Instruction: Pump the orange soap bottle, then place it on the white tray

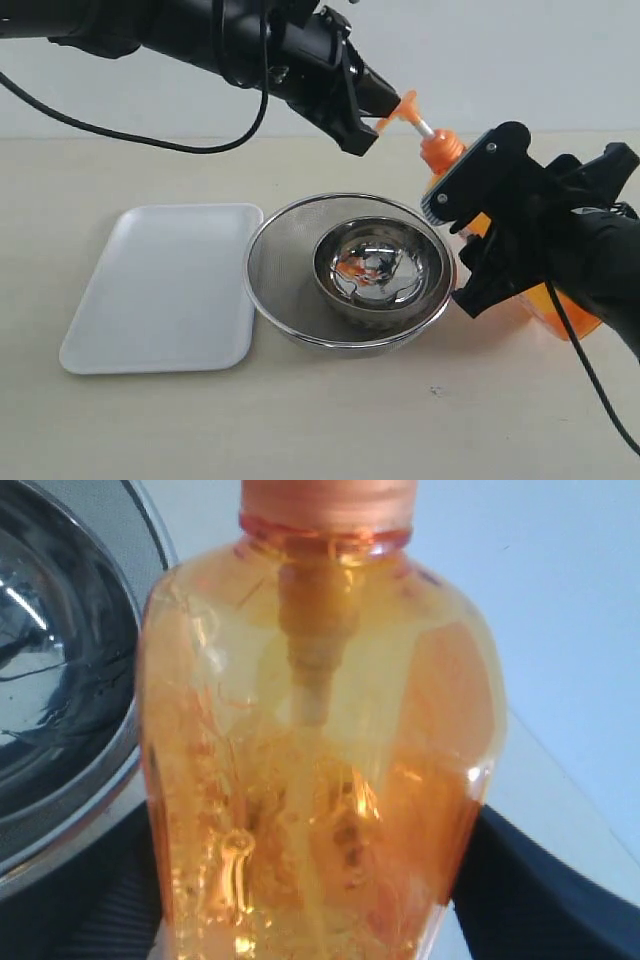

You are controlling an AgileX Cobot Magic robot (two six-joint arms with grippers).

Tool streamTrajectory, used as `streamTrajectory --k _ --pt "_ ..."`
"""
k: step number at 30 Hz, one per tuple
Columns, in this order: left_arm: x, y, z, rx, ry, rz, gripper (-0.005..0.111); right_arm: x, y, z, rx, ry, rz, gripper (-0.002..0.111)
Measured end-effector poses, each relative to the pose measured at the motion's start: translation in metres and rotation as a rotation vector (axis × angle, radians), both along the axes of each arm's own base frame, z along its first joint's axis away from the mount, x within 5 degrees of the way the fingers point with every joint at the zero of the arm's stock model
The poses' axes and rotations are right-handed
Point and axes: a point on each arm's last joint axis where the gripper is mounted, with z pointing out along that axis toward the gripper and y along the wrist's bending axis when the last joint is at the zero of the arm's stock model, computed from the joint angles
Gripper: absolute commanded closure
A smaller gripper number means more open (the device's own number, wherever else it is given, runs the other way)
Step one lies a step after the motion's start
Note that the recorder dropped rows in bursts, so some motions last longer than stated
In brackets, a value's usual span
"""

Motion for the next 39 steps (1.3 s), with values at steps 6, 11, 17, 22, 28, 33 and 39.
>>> streamTrajectory --k 6,11,17,22,28,33,39 --pt "0.0 -0.005 -0.01 -0.001 0.036 -0.036 0.102 0.0 0.002 0.0 0.002 0.0 0.02 0.109" --pt "-0.004 -0.01 -0.009 -0.017 0.03 -0.063 0.102 0.0 0.002 0.0 -0.001 -0.005 0.029 0.109" --pt "-0.008 -0.008 0.003 -0.031 0.002 -0.066 0.102 0.0 0.002 0.0 -0.004 -0.004 0.027 0.109" --pt "-0.01 -0.001 0.024 -0.044 -0.068 -0.013 0.102 0.0 0.001 0.0 -0.009 -0.004 0.014 0.109" --pt "-0.006 0.003 0.023 -0.037 -0.069 0.022 0.102 0.0 0.001 0.0 -0.012 -0.002 0.014 0.109" --pt "-0.003 0.002 0.018 -0.032 -0.062 0.03 0.102 0.0 0.001 0.0 -0.014 -0.002 0.015 0.109" --pt "-0.003 0.002 0.017 -0.032 -0.06 0.032 0.102 0.0 0.001 0.0 -0.014 -0.002 0.015 0.109"
